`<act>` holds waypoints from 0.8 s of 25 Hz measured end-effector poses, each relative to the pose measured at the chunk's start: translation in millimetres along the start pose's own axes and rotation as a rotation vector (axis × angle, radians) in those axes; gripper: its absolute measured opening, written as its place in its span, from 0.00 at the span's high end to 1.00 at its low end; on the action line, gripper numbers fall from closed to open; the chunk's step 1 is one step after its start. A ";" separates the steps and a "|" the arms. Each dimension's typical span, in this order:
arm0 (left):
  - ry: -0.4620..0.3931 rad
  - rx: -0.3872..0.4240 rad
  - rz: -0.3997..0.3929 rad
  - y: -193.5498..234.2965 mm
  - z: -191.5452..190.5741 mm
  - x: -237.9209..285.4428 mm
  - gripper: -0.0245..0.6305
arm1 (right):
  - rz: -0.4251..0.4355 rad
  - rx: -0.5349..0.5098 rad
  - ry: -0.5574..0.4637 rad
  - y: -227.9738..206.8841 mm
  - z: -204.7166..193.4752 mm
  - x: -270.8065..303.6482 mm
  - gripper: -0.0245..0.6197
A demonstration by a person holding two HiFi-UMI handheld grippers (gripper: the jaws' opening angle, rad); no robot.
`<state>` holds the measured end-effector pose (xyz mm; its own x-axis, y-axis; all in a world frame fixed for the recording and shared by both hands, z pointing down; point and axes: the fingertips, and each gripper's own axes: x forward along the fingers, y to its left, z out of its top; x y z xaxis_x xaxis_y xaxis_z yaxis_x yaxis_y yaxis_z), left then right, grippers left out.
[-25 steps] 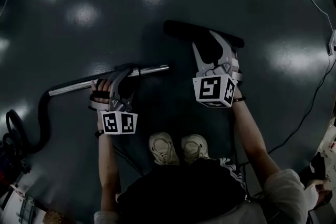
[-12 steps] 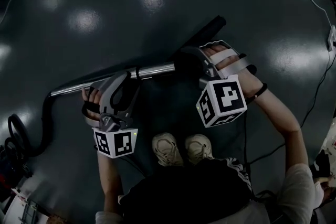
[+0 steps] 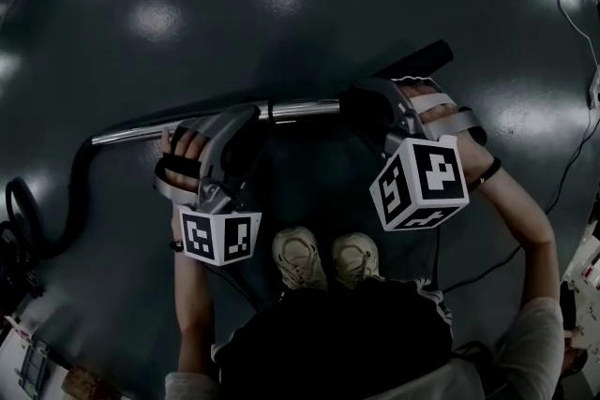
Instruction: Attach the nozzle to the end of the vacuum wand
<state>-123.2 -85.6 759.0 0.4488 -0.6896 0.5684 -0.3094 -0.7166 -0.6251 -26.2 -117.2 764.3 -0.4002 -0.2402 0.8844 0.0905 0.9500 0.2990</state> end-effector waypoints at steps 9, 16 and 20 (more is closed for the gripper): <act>-0.011 0.007 -0.028 11.8 15.4 17.7 0.70 | -0.073 -0.156 0.128 -16.8 13.5 -4.9 0.67; -0.079 -0.068 -0.012 12.3 29.6 27.6 0.69 | -0.044 -0.162 0.080 -16.1 18.7 4.5 0.67; -0.070 -0.051 0.046 12.0 20.1 18.9 0.68 | -0.070 -0.184 0.046 -15.9 21.3 4.1 0.67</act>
<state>-101.6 -105.2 751.5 0.4899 -0.7139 0.5004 -0.3721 -0.6903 -0.6205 -48.6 -129.0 755.5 -0.3694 -0.3172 0.8734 0.2310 0.8791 0.4170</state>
